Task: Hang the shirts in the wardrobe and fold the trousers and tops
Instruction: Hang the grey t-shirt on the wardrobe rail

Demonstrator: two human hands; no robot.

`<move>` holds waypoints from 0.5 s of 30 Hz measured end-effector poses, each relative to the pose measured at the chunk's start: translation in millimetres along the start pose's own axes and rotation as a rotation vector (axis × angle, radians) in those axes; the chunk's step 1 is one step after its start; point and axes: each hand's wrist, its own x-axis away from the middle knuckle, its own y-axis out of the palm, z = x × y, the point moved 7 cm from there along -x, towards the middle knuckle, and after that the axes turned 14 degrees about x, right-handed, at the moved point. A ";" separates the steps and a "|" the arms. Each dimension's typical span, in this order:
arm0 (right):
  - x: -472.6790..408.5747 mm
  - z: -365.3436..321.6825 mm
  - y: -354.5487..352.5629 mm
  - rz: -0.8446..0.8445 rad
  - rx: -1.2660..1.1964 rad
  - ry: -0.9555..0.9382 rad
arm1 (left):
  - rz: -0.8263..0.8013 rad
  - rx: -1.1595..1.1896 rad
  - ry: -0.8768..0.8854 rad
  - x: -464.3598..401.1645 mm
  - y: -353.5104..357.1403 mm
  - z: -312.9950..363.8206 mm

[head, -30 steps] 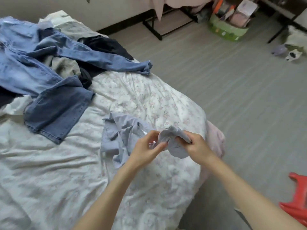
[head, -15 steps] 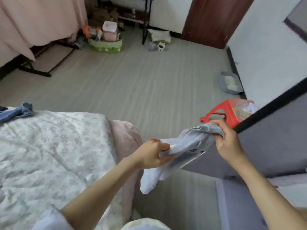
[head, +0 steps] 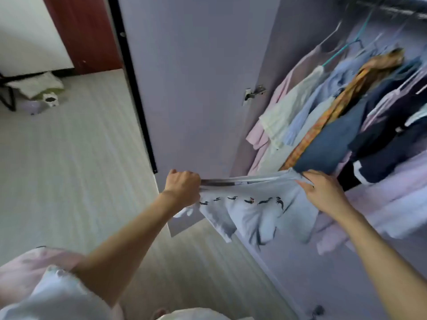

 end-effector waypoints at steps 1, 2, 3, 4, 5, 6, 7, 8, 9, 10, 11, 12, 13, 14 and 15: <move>6.5 25.6 -15.4 0.073 0.014 0.091 | 0.042 0.010 0.064 -17.5 -4.3 36.0; 9.5 40.9 -26.7 0.146 -0.004 0.168 | 0.105 0.031 0.120 -28.1 -12.0 59.7; 15.8 56.0 -37.3 0.218 -0.041 0.236 | 0.189 0.079 0.194 -35.8 -20.3 82.8; 24.1 70.5 -46.4 0.283 -0.081 0.314 | 0.259 0.165 0.271 -41.0 -28.6 103.7; 32.3 88.3 -54.2 0.340 -0.110 0.406 | 0.285 0.281 0.344 -47.3 -34.4 123.8; 44.6 109.8 -66.6 0.410 -0.118 0.500 | 0.247 0.440 0.400 -58.9 -38.4 148.2; 53.1 123.6 -74.4 0.458 -0.121 0.562 | 0.165 0.609 0.403 -67.7 -39.8 161.4; 60.8 138.4 -78.5 0.454 -0.127 0.606 | 0.059 0.745 0.385 -75.9 -38.9 176.1; 64.7 153.1 -75.8 0.361 -0.129 0.636 | -0.011 0.804 0.381 -82.3 -37.1 189.0; 70.2 167.2 -73.1 0.197 -0.114 0.653 | -0.070 0.804 0.410 -90.8 -33.7 211.7; 75.4 173.5 -62.0 0.008 -0.127 0.637 | -0.098 0.750 0.438 -97.1 -29.5 226.3; 83.8 179.2 -53.7 -0.120 -0.138 0.651 | -0.123 0.707 0.456 -101.1 -26.2 239.3; 97.4 191.8 -54.6 -0.131 -0.121 0.711 | -0.150 0.675 0.499 -105.8 -22.0 260.1; 109.8 204.3 -64.4 -0.066 -0.075 0.800 | -0.177 0.681 0.533 -111.2 -20.5 280.7; 118.4 209.5 -72.6 0.042 -0.015 0.875 | -0.198 0.712 0.548 -112.9 -20.2 288.5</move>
